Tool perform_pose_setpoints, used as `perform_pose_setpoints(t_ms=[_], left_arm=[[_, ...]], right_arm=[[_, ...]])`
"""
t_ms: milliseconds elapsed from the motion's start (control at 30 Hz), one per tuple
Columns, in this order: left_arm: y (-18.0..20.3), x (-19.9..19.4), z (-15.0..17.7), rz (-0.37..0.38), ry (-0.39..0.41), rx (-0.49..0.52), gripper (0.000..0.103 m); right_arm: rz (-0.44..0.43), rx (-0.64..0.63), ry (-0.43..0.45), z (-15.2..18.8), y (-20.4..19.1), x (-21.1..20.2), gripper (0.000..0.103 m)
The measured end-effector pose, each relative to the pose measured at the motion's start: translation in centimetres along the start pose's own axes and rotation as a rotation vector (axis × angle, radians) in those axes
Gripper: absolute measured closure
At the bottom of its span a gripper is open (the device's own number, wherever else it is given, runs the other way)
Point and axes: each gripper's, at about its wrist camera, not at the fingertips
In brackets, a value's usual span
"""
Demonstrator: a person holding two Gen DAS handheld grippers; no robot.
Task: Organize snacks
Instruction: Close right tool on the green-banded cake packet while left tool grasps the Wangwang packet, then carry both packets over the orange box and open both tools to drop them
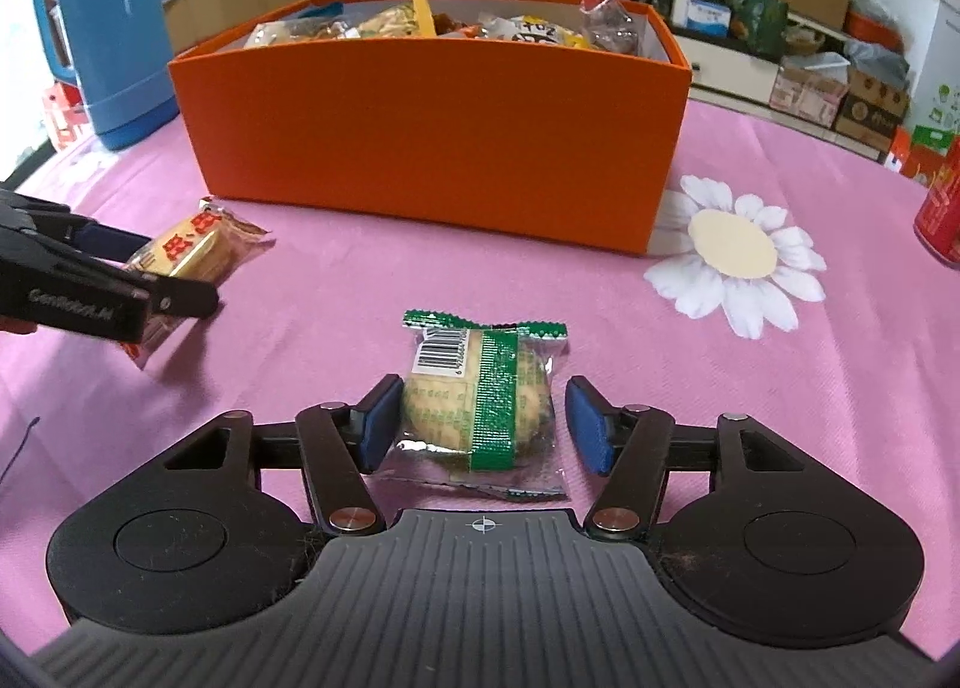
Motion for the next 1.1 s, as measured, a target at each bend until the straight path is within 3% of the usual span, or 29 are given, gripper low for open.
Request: perform_pose_setpoints(t_ms=[33,167,267,433,533,667,767,900,967,1100], left_arm=[[0.1,-0.2,0.0,0.012,-0.002,-0.003,0.070],[-0.4,-2.6,-0.3,0.084,0.036,-0.055,0.070],[-0.7,-5.3,-1.2,0.106,0.099,-0.086,0.070],[-1.3,-9.6,-4.9,0.075,0.252,-0.094,0.070],[-1.9,-10.4,-8.6,0.054,0.308,-0.128,0.070],[-2.6,-8.7,-11.9,0.048,0.373,-0.169,0.070],[-3.3,-5.3,-14.3,0.049,0.338,-0.208,0.070],[-3.3,-1.7,-17.0,-0.008,0.327,-0.172,0.070],[-3.5,0.0,-17.1,-0.011,0.318,-0.161,0.070],[-4.4,3.1,-17.0,0.032,0.277,-0.204,0.070]], right_arm=[[-0.003,-0.002,0.004,0.0,-0.1,-0.1,0.071],[-0.047,0.050,0.019,-0.1,0.6,-1.2,0.071],[-0.079,0.110,0.084,-1.0,1.4,-3.3,0.071],[-0.074,0.136,0.243,-4.2,1.5,-7.5,0.071],[-0.049,0.125,0.321,-7.6,1.5,-8.7,0.071],[-0.001,0.136,0.413,-12.9,1.7,-8.2,0.071],[0.007,0.176,0.450,-15.6,2.0,-5.7,0.071],[-0.037,0.272,0.397,-17.8,2.7,-0.1,0.071],[-0.013,0.272,0.365,-18.3,2.8,2.3,0.071],[0.028,0.258,0.279,-18.6,3.2,6.5,0.071]])
Point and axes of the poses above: each gripper's, at about its wrist camera, not at the fingertips, and x roughly the way its jaws point, y to its right, z to its underside, and after that the axes turned 5 degrees about z, right-handed
